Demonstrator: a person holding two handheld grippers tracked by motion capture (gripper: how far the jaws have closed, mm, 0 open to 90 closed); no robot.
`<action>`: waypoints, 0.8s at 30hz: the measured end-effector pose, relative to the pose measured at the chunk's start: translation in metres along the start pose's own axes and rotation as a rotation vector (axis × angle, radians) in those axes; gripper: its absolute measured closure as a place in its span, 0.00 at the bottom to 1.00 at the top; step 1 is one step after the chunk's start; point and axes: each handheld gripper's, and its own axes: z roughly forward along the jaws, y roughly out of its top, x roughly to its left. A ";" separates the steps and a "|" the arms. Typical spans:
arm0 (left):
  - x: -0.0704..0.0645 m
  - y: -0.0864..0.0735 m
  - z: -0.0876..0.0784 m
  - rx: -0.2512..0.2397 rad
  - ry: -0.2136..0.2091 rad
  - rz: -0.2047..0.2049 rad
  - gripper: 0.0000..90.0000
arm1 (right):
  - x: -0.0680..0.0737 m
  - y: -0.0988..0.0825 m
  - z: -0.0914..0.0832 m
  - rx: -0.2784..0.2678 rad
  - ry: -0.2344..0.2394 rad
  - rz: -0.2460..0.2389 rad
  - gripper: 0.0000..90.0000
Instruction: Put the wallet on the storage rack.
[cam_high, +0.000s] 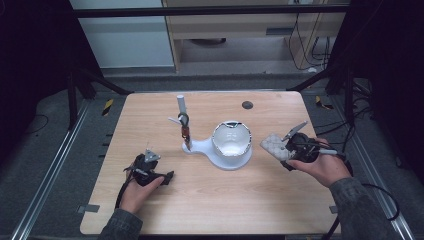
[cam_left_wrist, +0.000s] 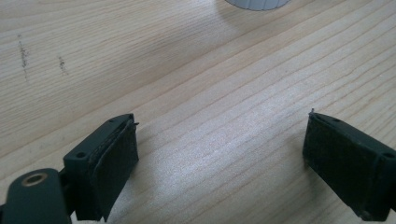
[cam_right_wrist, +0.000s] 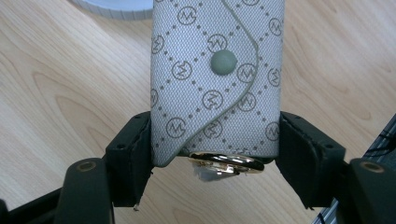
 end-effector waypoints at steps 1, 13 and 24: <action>0.000 0.000 0.000 0.000 0.000 0.000 0.10 | 0.001 0.002 -0.002 -0.001 0.000 -0.001 0.35; 0.000 0.000 0.000 -0.002 -0.001 -0.002 0.10 | 0.017 0.040 -0.010 -0.008 0.003 -0.103 0.35; 0.000 -0.001 0.000 -0.006 -0.001 -0.005 0.10 | 0.035 0.072 -0.002 0.016 0.022 -0.171 0.35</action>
